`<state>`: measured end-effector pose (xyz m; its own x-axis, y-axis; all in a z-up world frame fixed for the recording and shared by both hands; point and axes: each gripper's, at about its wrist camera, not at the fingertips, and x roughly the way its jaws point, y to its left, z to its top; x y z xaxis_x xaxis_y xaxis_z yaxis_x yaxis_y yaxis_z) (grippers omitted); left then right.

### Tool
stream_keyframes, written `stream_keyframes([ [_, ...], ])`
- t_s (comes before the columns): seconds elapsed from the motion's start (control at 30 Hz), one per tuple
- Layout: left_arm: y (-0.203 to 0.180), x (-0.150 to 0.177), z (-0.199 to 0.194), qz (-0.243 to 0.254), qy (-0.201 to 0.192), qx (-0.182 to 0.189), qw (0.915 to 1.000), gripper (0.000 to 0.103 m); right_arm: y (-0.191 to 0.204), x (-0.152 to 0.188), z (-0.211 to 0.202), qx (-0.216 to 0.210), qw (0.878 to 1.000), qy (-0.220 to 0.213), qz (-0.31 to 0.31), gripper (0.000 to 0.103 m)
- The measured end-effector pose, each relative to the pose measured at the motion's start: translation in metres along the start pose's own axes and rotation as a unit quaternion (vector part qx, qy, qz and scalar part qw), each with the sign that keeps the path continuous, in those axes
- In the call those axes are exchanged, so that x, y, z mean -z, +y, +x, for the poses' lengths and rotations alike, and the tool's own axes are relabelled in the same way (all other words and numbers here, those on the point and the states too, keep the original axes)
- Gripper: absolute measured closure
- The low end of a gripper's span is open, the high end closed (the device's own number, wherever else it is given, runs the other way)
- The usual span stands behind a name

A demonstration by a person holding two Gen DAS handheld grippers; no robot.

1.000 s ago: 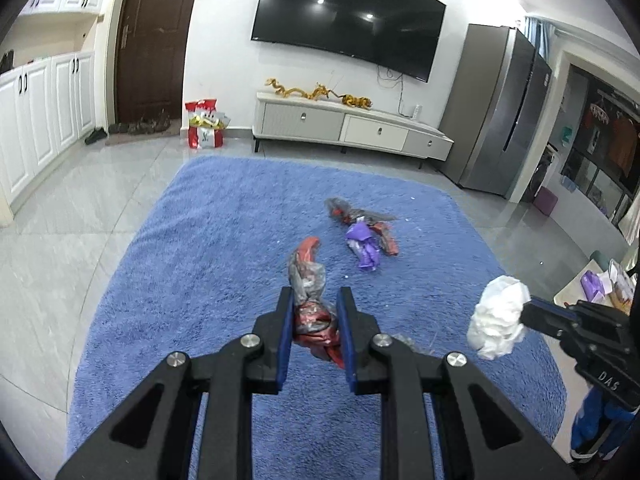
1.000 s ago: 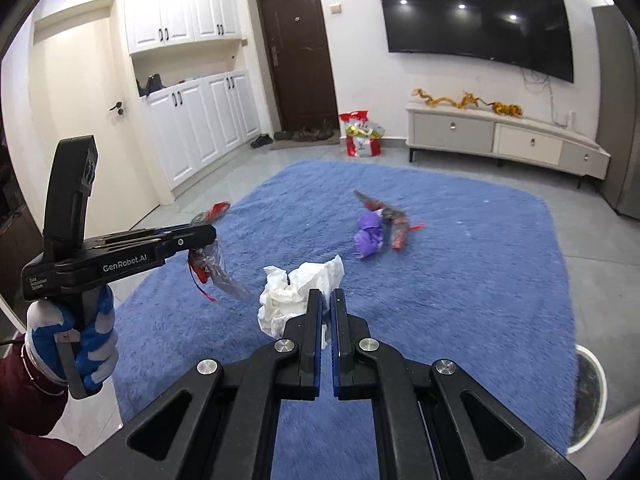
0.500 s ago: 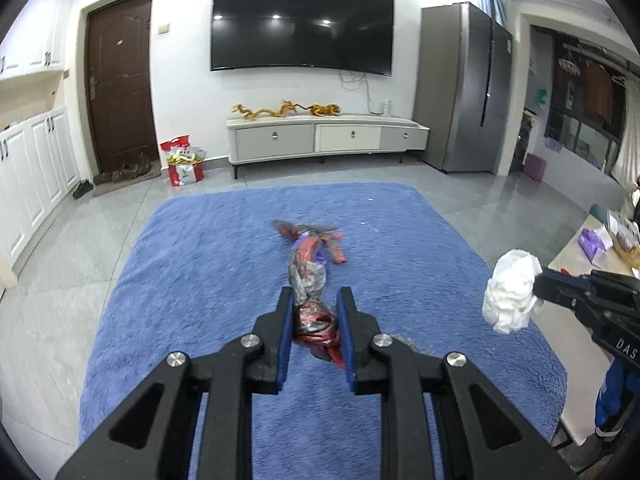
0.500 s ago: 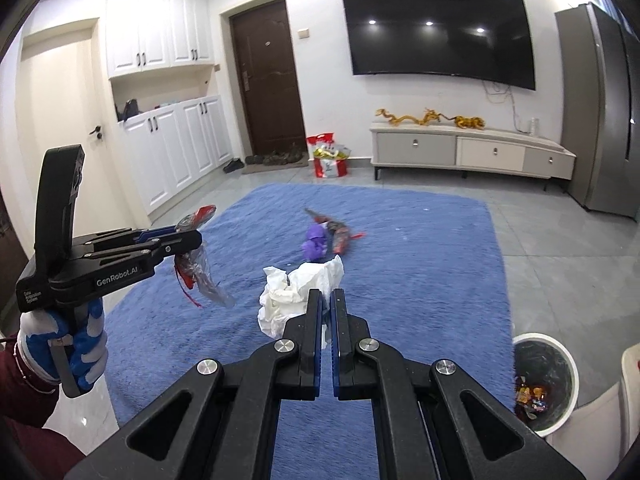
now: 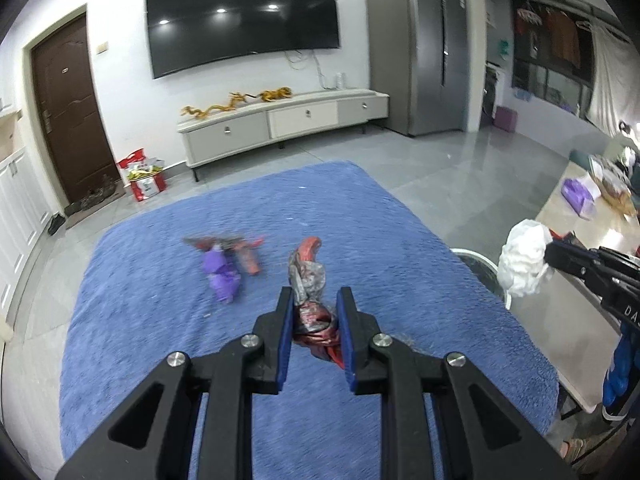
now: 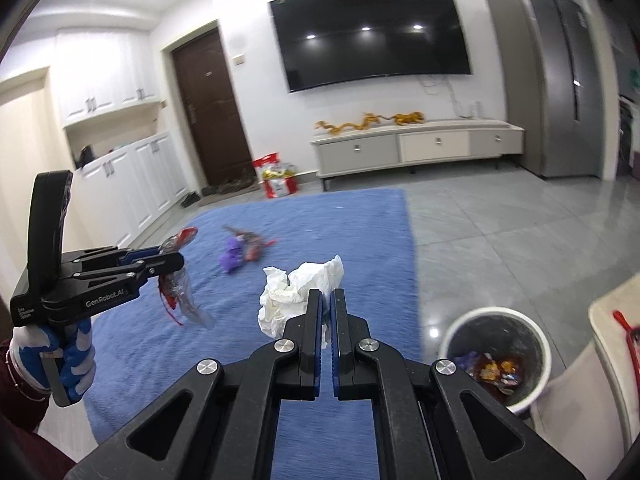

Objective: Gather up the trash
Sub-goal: 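Carry both items to the white bin and open both tools to drop them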

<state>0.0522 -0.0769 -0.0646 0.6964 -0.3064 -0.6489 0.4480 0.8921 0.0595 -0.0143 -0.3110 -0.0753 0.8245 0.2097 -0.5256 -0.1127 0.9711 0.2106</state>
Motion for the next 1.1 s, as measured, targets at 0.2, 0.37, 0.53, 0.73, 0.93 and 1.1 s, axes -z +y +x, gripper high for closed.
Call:
stream_keyframes([
  [0.2,-0.048,-0.022,0.035,0.034,0.016,0.032,0.9988,0.083,-0.06,0.011,-0.009,0.041,0.998,-0.012,0.05,0.099],
  [0.37,-0.088,-0.043,0.069,0.056,0.028,0.066,0.9959,0.083,-0.108,0.022,-0.011,0.08,0.993,-0.009,0.086,0.099],
  [0.53,-0.127,-0.063,0.111,0.075,0.046,0.096,0.9915,0.083,-0.145,0.029,-0.003,0.112,0.987,0.0,0.111,0.099],
  [0.73,-0.171,-0.086,0.161,0.084,0.068,0.124,0.9863,0.083,-0.181,0.031,0.024,0.14,0.982,0.016,0.13,0.099],
  [0.93,-0.208,-0.097,0.212,0.092,0.093,0.137,0.982,0.082,-0.21,0.037,0.064,0.155,0.976,0.044,0.146,0.099],
  [1.1,-0.226,-0.102,0.245,0.082,0.102,0.136,0.982,0.081,-0.228,0.045,0.096,0.172,0.971,0.064,0.151,0.099],
])
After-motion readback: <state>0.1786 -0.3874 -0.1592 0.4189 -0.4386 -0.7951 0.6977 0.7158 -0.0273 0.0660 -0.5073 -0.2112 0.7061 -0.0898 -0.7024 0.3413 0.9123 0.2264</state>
